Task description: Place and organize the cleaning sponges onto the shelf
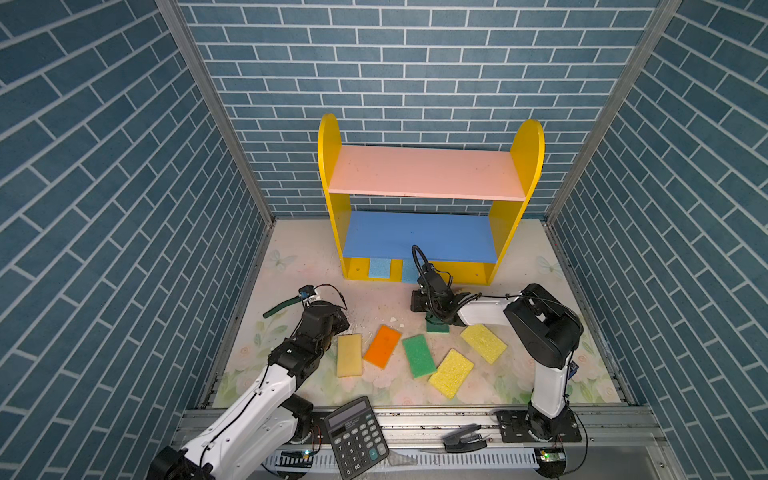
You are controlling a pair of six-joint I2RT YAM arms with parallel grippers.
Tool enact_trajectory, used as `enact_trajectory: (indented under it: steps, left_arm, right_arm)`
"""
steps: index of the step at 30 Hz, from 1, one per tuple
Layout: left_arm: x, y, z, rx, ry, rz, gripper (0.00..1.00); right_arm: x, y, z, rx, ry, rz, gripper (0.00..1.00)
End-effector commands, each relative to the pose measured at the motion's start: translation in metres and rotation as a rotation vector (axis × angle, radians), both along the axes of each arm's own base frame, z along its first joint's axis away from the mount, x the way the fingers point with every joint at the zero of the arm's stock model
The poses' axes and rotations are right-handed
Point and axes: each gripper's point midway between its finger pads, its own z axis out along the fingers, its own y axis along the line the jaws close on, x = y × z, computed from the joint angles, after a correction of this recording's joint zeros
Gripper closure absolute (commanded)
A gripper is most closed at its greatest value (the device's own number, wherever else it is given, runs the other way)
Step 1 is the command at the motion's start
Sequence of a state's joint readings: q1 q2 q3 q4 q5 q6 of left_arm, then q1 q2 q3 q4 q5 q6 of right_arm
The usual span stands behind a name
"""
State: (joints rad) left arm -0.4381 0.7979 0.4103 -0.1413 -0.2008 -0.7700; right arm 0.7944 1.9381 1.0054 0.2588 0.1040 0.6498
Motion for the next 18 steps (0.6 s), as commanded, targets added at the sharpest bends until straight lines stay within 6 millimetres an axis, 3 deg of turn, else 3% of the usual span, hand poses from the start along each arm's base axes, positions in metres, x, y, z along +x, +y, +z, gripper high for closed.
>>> enact_trajectory:
  steps: [1, 12, 18]
  left_arm:
    - [-0.002, 0.003, -0.004, 0.013, 0.011, -0.001, 0.84]
    - [-0.011, 0.005, -0.013, 0.033, 0.065, -0.008, 0.84]
    - [-0.009, 0.001, -0.016, 0.019, 0.071, -0.017, 0.84]
  right_arm:
    - [0.024, 0.010, 0.006, 0.071, -0.055, -0.033, 1.00]
    - [0.045, 0.010, -0.035, 0.173, -0.022, -0.131, 1.00]
    - [0.052, 0.002, -0.039, 0.160, -0.031, -0.183, 1.00]
